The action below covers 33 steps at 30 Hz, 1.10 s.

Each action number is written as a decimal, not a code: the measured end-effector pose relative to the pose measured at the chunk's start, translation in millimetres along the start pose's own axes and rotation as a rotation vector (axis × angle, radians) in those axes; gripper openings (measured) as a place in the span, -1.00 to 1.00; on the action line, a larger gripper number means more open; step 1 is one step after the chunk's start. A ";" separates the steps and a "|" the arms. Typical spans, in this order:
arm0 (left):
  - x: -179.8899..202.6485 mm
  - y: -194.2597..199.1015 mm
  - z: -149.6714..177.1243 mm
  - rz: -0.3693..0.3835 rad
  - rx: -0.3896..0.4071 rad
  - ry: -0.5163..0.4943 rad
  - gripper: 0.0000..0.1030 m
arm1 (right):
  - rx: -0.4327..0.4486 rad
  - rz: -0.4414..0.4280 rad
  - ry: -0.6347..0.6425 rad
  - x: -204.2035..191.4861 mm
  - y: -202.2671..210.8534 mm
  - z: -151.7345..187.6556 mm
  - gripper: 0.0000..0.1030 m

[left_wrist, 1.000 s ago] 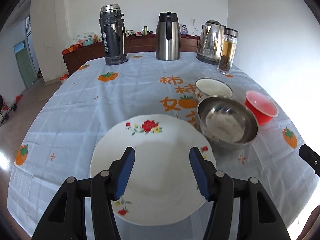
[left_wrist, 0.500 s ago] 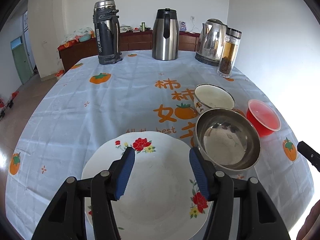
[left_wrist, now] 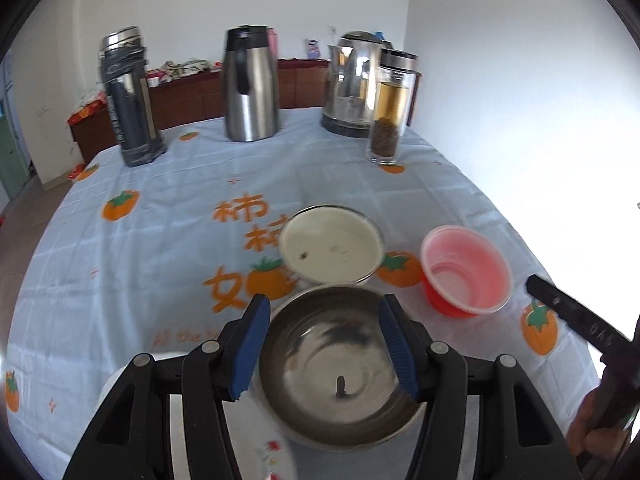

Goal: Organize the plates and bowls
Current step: 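Move both grippers to the red plastic bowl and close on its rim, then lift the red bowl with both grippers and carry it over the steel bowl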

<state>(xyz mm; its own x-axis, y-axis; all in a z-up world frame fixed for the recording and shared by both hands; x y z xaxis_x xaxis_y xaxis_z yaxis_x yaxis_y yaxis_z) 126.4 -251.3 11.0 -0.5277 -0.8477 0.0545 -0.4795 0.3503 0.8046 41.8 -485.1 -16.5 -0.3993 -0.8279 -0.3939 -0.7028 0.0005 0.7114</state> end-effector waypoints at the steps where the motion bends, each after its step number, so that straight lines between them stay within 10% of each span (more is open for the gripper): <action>1: 6.1 -5.3 -5.8 0.014 -0.016 -0.005 0.05 | 0.002 0.005 -0.001 0.8 -2.7 -2.0 -0.42; 12: 63.9 -89.5 -52.5 0.158 -0.268 0.031 -0.43 | -0.019 0.025 -0.040 16.3 -29.8 -17.3 -0.42; 33: 80.7 -140.3 -53.2 0.174 -0.347 0.085 -0.80 | -0.093 0.013 -0.076 30.8 -66.3 -18.0 -0.63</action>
<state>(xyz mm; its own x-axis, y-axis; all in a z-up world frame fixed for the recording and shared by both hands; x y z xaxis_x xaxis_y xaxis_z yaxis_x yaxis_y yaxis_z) 188.4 -390.1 -66.0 -0.5131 -0.8228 0.2444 -0.1155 0.3483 0.9302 86.7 -520.8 -65.3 -0.4542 -0.7829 -0.4251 -0.6409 -0.0443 0.7663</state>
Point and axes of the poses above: each gripper's, at about its wrist camera, not at the fingertips, and y roughly against the way its jaws point, x to its right, z to its underside, the point moved 1 cm from there along -y, roughly the way its jaws point, and after that the axes turned 7 degrees about -x, right-handed, at the moved point
